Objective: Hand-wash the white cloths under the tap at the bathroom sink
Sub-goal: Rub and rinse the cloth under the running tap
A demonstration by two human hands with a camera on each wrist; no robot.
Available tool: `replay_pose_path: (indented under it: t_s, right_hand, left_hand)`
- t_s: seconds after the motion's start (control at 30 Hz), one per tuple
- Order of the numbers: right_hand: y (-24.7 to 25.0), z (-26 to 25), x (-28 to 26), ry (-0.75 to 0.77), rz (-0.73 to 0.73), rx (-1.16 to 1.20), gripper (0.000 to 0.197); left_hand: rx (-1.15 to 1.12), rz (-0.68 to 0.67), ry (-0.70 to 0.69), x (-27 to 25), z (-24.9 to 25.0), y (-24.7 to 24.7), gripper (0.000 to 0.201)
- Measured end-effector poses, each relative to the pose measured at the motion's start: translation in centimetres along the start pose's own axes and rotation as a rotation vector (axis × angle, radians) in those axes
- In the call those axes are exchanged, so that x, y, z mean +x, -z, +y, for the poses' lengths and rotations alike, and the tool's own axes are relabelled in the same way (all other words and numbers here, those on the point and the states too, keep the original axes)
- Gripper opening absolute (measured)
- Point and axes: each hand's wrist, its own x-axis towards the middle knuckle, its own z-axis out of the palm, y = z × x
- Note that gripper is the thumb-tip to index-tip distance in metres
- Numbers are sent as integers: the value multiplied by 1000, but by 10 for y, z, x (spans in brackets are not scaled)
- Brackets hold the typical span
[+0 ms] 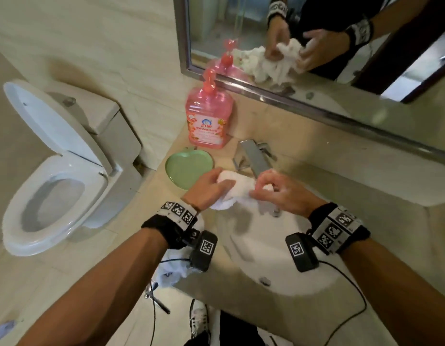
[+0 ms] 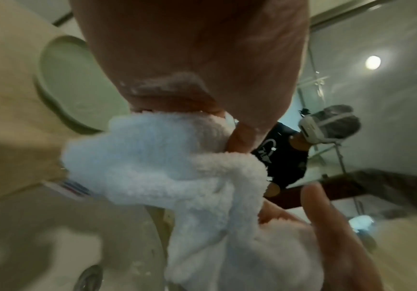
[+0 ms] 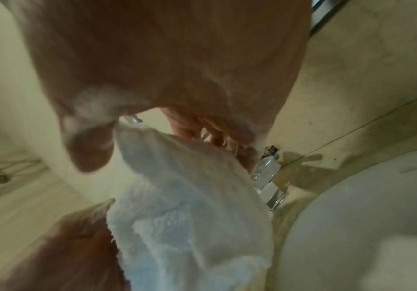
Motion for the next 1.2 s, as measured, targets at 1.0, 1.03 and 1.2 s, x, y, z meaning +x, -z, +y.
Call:
replay_pose_path:
  t_s: [1.0,1.03,1.2]
  right_hand:
    - [141,43,-42,119,308,8,32]
    - [140,45,-44,124,315,140,29]
    - [76,17,-43,208,426,253,28]
  left_hand:
    - [236,70,-212,-10,118,-72,24]
    - [122,99,-171,-12,120,-77,35]
    - [-236,265,-122,-9,132,-113,36]
